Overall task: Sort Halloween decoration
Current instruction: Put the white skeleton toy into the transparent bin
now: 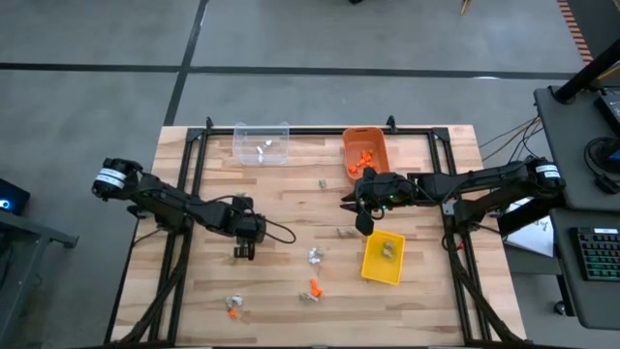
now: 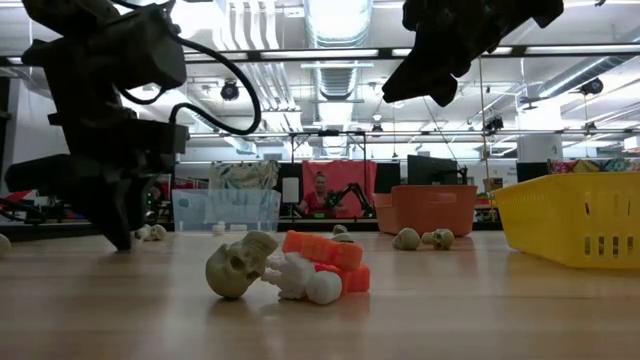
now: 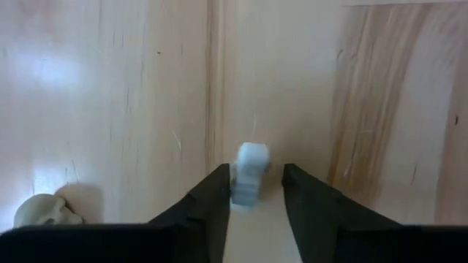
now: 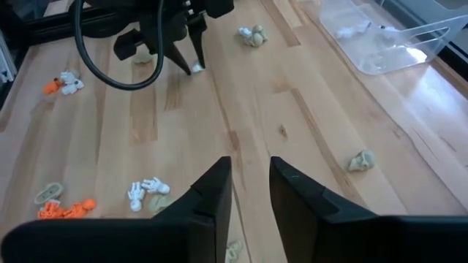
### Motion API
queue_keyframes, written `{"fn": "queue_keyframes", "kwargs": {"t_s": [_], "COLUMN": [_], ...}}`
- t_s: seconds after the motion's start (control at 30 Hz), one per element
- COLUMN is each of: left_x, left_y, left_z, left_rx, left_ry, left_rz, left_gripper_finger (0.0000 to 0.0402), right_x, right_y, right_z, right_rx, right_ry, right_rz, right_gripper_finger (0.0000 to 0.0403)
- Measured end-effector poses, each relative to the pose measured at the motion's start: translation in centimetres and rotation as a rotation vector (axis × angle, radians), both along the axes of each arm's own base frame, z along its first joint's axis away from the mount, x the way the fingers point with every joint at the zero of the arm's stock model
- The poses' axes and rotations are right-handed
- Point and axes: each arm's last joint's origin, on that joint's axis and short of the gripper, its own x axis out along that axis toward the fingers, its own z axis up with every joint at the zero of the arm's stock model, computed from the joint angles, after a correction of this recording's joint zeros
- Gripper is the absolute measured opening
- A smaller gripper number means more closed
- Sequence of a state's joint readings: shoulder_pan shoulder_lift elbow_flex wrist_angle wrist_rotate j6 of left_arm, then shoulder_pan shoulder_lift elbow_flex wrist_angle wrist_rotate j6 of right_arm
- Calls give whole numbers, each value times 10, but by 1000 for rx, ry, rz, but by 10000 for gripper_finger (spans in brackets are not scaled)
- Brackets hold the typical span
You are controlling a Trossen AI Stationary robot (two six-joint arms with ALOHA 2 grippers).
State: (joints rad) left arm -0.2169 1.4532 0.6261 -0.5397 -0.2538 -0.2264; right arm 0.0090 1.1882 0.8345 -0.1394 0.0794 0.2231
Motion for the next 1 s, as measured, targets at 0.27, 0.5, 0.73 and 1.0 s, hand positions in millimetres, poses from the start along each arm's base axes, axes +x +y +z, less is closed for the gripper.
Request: {"fn": "queue_keyframes", "kwargs": {"t_s": [0.27, 0.5, 0.73, 1.0], "left_x": [0, 0, 21, 48], "left_y": [0, 1, 0, 46], "left_z": [0, 3, 35, 79], "left_rx": [5, 7, 1, 78], "left_ry": [-2, -30, -158, -254], "left_rz": [4, 30, -5, 3], "left_gripper_finger": [9, 5, 3, 2], "right_x": [0, 0, 0, 0], "right_y": [0, 0, 0, 0], "right_z": [-1, -1, -1, -1], "right_rx": [1, 1, 1, 1], "right_ry": [2, 3, 4, 2], "right_rz": [-1, -1, -1, -1], "right_gripper_finger": [84, 91, 82, 78]}}
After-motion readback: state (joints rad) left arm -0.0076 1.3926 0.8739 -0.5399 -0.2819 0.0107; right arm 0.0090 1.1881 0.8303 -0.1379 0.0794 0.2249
